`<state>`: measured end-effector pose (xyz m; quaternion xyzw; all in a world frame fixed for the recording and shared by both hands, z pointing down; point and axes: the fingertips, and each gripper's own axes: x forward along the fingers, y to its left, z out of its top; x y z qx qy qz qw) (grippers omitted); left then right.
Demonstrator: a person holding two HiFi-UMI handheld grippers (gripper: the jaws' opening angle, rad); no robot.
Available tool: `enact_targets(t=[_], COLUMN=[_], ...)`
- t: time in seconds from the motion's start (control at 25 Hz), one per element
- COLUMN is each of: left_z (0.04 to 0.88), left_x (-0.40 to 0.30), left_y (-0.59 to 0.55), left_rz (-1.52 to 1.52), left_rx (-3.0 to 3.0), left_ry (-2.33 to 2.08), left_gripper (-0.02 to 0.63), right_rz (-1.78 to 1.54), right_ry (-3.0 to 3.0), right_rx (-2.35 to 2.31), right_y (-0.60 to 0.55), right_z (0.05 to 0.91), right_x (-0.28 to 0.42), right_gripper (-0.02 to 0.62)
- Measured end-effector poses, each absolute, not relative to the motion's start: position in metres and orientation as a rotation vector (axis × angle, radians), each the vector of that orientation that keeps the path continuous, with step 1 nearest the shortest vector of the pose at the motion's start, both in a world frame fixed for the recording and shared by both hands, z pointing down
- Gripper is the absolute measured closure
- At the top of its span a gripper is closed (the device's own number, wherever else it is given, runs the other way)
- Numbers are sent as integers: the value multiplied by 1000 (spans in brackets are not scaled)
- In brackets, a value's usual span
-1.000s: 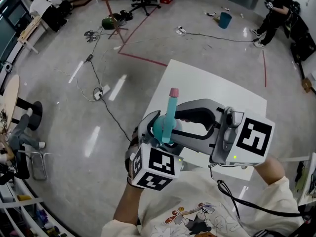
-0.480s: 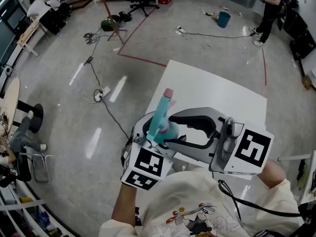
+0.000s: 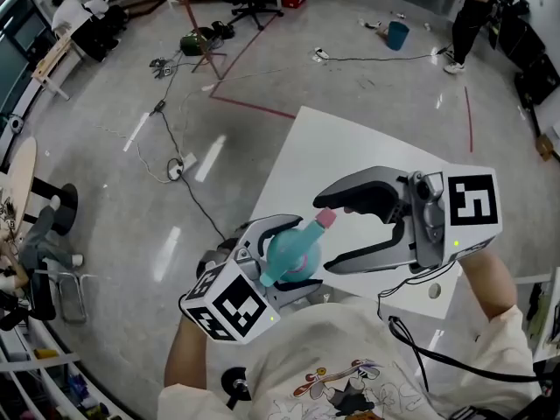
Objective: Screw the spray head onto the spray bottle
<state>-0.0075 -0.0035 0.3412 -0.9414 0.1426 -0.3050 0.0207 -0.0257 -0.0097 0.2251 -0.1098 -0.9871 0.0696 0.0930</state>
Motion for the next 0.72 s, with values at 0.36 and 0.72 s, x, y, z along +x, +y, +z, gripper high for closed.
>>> enact_targets(t=[0.36, 0.72], left_z=[336, 344], left_x=[12, 19], left_y=[33, 41], left_rz=[-1003, -992], left_rx=[-2865, -2907], left_ry=[56, -45], left_gripper=[178, 178], right_rz=[40, 56], right_ry=[-2768, -2750], right_rx=[-825, -939], right_y=[40, 53], right_z=[216, 225], right_x=[-37, -39], right_gripper=[312, 434])
